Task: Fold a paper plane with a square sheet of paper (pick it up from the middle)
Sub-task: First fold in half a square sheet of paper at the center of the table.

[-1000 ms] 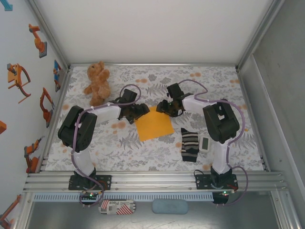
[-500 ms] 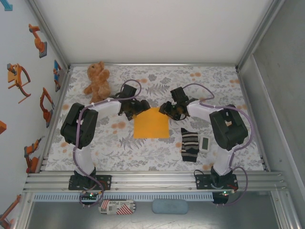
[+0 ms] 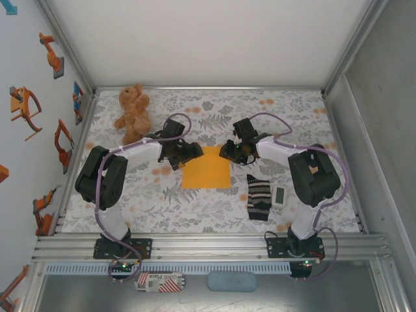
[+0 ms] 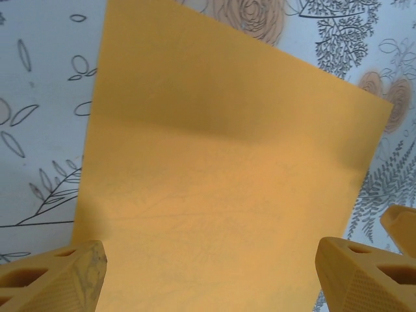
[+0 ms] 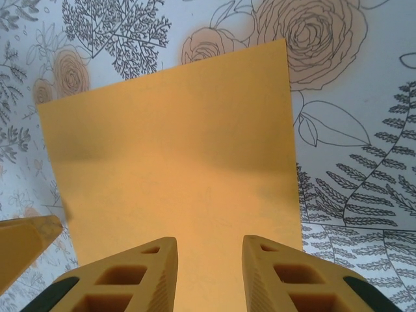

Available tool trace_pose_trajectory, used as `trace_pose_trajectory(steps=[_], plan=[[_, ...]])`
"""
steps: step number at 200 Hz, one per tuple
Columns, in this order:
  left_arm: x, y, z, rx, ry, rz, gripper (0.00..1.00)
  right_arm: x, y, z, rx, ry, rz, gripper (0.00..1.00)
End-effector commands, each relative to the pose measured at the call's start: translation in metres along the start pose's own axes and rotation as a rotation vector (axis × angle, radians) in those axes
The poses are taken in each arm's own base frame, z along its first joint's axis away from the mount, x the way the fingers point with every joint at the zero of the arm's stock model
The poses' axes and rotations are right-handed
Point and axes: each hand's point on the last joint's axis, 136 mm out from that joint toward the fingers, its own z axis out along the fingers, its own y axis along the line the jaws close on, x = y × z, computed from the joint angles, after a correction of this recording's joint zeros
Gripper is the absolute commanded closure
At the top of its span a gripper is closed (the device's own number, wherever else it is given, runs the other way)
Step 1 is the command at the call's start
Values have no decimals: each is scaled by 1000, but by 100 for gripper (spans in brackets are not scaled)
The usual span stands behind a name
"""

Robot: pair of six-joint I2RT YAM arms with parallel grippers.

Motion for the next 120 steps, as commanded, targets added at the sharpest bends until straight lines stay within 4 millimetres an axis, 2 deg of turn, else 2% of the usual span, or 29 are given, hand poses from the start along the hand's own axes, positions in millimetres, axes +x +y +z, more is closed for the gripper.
trace_pose_trajectory(steps=[1, 75, 120], plan=[[3, 6, 0, -31, 12, 9, 16, 14, -11, 7, 32, 59, -14, 69], [4, -5, 11, 22, 41, 18, 15, 24, -25, 19, 67, 106, -1, 63], [3, -7, 8, 28, 33, 28, 14, 28, -34, 24, 94, 123, 3, 60]])
